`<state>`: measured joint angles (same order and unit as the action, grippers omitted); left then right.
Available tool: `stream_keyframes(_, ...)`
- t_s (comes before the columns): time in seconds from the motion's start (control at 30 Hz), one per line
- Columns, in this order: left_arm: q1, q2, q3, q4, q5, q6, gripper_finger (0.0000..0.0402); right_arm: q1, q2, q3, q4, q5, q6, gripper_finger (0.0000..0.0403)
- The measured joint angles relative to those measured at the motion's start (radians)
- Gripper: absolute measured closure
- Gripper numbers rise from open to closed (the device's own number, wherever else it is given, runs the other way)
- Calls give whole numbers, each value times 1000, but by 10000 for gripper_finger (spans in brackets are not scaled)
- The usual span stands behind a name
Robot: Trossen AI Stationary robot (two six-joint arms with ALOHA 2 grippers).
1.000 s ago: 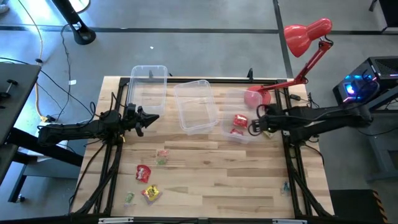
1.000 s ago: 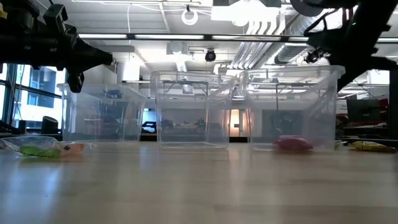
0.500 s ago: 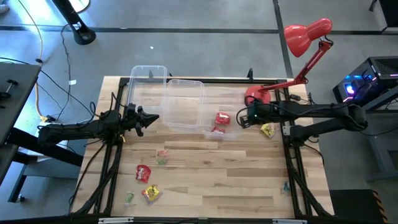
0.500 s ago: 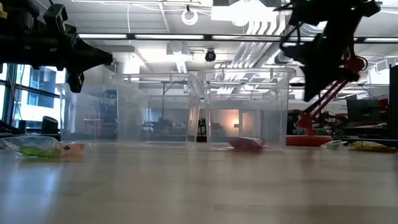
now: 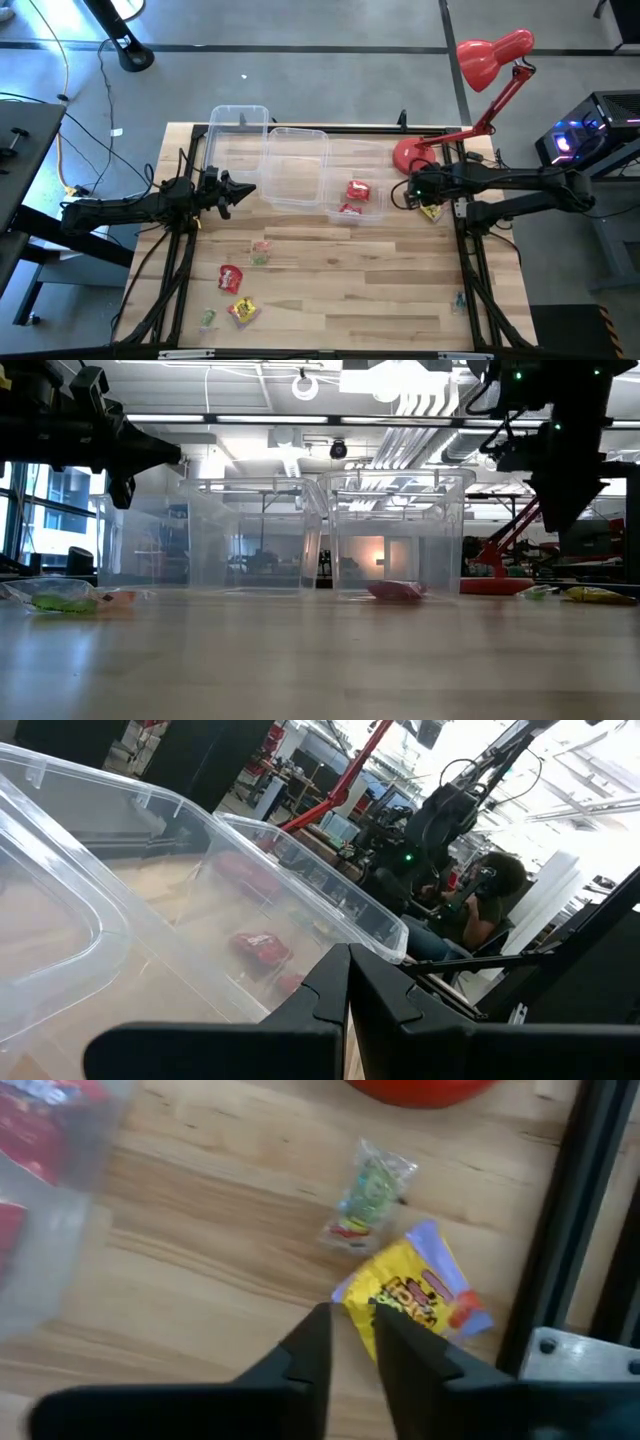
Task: Sort candy
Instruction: Put the top yellow candy pack into the center transparent bin
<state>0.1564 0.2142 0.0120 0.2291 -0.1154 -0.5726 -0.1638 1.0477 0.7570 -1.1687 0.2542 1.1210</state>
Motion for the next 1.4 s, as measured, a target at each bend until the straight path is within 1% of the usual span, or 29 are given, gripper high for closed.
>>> stream_keyframes(0.13, 0, 0, 0, 0, 0, 0, 401, 0, 1, -100, 20, -90, 4, 246)
stream_keyframes(0.2, 0, 0, 0, 0, 0, 0, 401, 0, 12, -123, 60, -79, -16, 213)
stream_keyframes(0.27, 0, 0, 0, 0, 0, 0, 401, -22, 19, -139, 68, -23, -2, 188)
stream_keyframes(0.33, 0, 1, 0, 0, 0, 0, 401, -53, 19, -157, 61, 34, 12, 174)
stream_keyframes(0.37, 0, 1, 0, 0, 0, 0, 401, -70, 19, -163, 79, 37, 21, 172)
stream_keyframes(0.47, 0, 1, 0, 0, 0, 0, 401, -122, 21, -186, 107, -19, -36, 172)
stream_keyframes(0.57, 0, 1, 0, 0, 0, 0, 401, -167, 26, -215, 166, -74, -103, 179)
stream_keyframes(0.73, 0, 2, 0, 0, 0, 0, 401, -229, 26, -321, 276, -199, -248, 190)
stream_keyframes(0.8, 0, 2, 0, 0, 0, 0, 401, -245, 22, -353, 306, -211, -269, 194)
stream_keyframes(0.9, 0, 2, 0, 0, 0, 0, 401, -253, 23, -364, 321, -196, -240, 208)
stream_keyframes(0.97, 0, 2, 0, 0, 0, 0, 401, -253, 23, -363, 321, -192, -242, 234)
stream_keyframes(1.0, 0, 2, 0, 0, 0, 0, 401, -251, 23, -359, 322, -192, -251, 257)
stream_keyframes(1.1, 0, 2, 0, 0, 0, 0, 401, -233, 25, -326, 319, -200, -281, 360)
stream_keyframes(1.13, 0, 2, 0, 0, 0, 0, 401, -226, 25, -307, 300, -207, -296, 380)
stream_keyframes(1.23, 0, 2, 0, 0, 0, 0, 401, -196, 23, -212, 207, -230, -316, 386)
stream_keyframes(1.33, 0, 2, 0, 0, 0, 0, 401, -148, 20, -77, 101, -206, -347, 399)
stream_keyframes(1.4, 0, 2, 0, 0, 0, 0, 401, -120, 19, 33, 39, -185, -362, 398)
